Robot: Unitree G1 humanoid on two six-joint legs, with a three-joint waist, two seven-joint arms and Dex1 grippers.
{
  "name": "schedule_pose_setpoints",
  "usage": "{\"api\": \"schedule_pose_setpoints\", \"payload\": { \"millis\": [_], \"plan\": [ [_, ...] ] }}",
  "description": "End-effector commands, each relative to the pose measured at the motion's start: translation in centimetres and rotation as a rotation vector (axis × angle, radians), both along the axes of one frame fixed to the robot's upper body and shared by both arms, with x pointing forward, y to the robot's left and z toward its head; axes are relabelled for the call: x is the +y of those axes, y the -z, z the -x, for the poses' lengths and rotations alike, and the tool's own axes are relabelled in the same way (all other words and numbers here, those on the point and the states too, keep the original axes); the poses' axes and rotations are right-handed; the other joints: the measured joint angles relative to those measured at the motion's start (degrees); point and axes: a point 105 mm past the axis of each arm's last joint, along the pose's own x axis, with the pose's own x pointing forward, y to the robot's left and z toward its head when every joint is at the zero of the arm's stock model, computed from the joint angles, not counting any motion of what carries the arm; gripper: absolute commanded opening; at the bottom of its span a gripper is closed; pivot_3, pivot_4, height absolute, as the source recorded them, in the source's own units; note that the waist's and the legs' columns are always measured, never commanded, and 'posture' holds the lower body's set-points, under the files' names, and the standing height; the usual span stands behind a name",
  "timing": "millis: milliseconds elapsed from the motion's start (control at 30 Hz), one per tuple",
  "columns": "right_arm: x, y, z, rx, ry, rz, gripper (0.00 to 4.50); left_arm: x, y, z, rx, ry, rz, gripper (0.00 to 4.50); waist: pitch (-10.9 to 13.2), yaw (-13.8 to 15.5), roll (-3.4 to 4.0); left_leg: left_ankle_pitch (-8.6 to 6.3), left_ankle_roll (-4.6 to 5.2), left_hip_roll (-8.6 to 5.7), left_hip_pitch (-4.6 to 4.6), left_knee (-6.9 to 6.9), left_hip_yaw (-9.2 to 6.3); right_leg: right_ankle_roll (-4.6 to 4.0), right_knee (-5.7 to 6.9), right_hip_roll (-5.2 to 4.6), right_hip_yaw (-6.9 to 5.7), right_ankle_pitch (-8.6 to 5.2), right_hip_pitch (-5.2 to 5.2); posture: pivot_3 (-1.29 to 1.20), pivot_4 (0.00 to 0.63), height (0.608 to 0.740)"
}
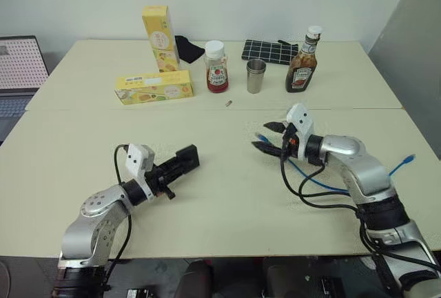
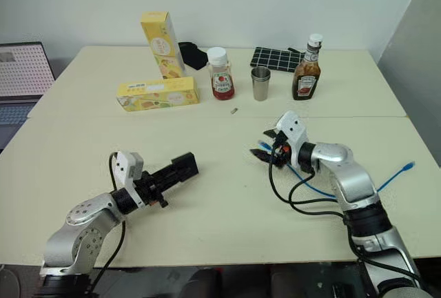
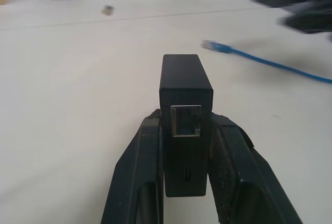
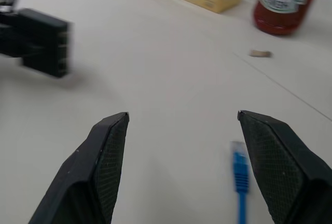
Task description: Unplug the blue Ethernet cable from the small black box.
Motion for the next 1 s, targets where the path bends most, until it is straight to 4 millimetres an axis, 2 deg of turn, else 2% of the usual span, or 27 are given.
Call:
{"api": "schedule_pose_setpoints", "payload": {
  "millis": [33, 267, 467, 533, 867, 900, 1000],
  "plan": [
    [2.3, -1.6, 2.2, -0.043, -0.130, -0.006, 3.39, 2.0, -0.9, -1.4, -0.121, -0.140, -0.052, 0.79, 0.0, 0.0, -0.01, 0.00, 0.00, 0.00, 0.01, 0.00, -0.01, 0.00, 0.00, 0.00, -0.01, 0.00, 0.00, 0.00, 0.150, 0.740],
    [4.6, -1.4, 2.3, -0.085, -0.165, 0.029, 3.39, 4.8, 0.1, -4.1, -0.245, -0.382, -0.120, 0.79, 0.0, 0.2, -0.04, 0.00, -0.01, -0.03, 0.00, 0.06, -0.02, 0.00, 0.07, -0.01, -0.08, 0.00, 0.00, 0.00, 0.150, 0.740],
    [5.1, -0.8, 2.9, -0.092, -0.204, 0.061, 3.39, 5.1, 2.6, -4.7, -0.194, -0.445, -0.089, 0.79, -0.1, 0.3, -0.08, 0.01, -0.01, -0.06, -0.02, 0.10, -0.02, 0.03, 0.06, -0.04, -0.15, 0.02, 0.01, 0.00, 0.150, 0.740],
    [5.1, -0.7, 3.1, -0.089, -0.206, 0.061, 3.43, 5.4, 3.4, -4.4, -0.163, -0.462, -0.072, 1.50, -0.1, 0.2, -0.08, 0.01, -0.01, -0.05, 0.01, 0.12, -0.02, 0.04, 0.10, -0.04, -0.14, 0.03, 0.02, 0.00, 0.150, 0.740],
    [5.1, -0.3, 3.5, -0.073, -0.195, 0.060, 3.43, 6.1, 3.2, -1.7, -0.142, -0.471, -0.068, 3.52, -0.1, -0.3, -0.06, 0.00, 0.00, 0.01, 0.12, 0.05, 0.04, 0.04, 0.11, -0.05, -0.04, 0.02, 0.02, 0.00, 0.150, 0.740],
    [5.1, -0.2, 3.5, -0.072, -0.186, 0.061, 3.43, 6.1, 3.1, -1.1, -0.135, -0.471, -0.074, 3.67, -0.1, -0.3, -0.07, 0.00, 0.00, 0.01, 0.12, 0.05, 0.04, 0.04, 0.10, -0.05, -0.04, 0.02, 0.02, 0.00, 0.150, 0.740],
    [4.5, 0.0, 3.3, -0.062, -0.147, 0.061, 3.43, 6.3, 2.5, 0.8, -0.097, -0.470, -0.085, 3.67, -0.1, -0.6, -0.07, 0.00, 0.00, 0.08, 0.12, 0.03, 0.05, 0.04, 0.09, -0.08, 0.01, 0.02, 0.01, 0.00, 0.150, 0.740]
  ]
}}
